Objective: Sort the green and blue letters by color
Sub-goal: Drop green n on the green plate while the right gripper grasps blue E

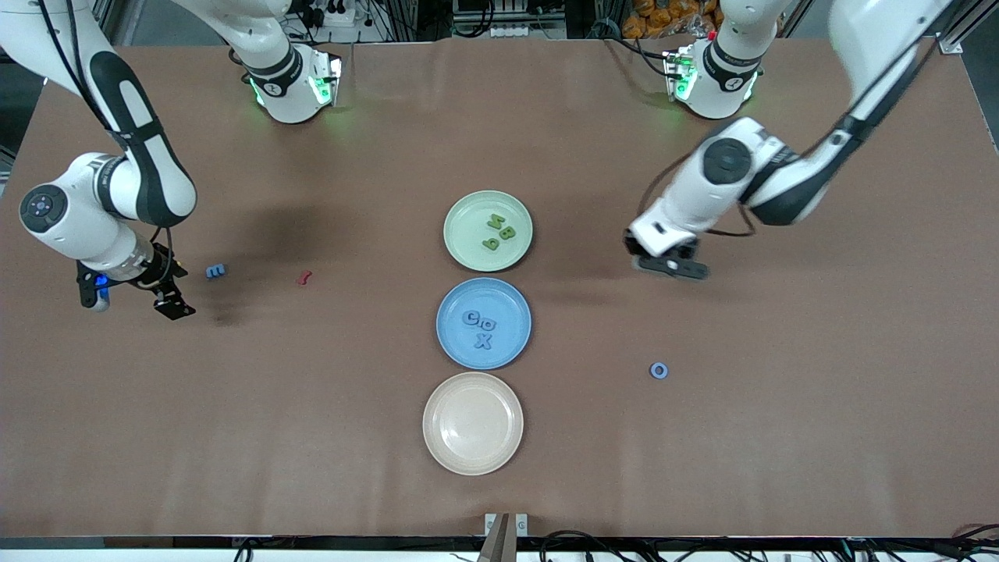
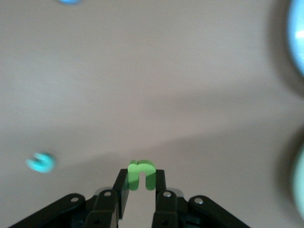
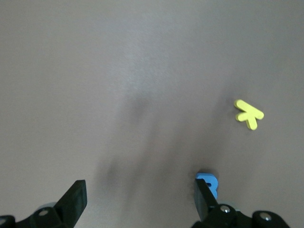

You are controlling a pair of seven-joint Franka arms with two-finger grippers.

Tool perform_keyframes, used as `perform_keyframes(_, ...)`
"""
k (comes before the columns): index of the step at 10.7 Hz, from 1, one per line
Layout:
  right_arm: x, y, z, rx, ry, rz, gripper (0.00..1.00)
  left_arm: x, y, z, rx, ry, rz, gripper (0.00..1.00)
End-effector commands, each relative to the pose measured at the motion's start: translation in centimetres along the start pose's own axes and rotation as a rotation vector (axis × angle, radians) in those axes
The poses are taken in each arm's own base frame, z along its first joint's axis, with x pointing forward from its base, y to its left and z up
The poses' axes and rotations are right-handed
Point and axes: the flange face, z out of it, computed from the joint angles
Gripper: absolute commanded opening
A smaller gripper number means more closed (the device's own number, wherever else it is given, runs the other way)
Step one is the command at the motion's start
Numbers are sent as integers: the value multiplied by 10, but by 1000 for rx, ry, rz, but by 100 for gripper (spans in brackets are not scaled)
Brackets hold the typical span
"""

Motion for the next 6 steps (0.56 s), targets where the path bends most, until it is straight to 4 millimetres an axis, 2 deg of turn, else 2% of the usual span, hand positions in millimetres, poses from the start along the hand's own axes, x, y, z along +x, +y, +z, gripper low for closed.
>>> perform_keyframes(1,-20,29,14,20,15,42,100,-22,141,-4,-80,-36,-174,0)
perform_keyframes(3,-28,40,22,7,6,49,100,-30,219,8,-88,-34,-269,0)
perform_keyframes(4,-32,46,26,4,2,52,100,-31,247,30,-64,-32,-322,0)
perform_keyframes(5,-36,51,30,4,2,52,100,-42,275,51,-34,-24,-347,0)
perform_keyframes(6,-42,57,33,6,2,50,100,-47,290,69,-6,-9,-366,0)
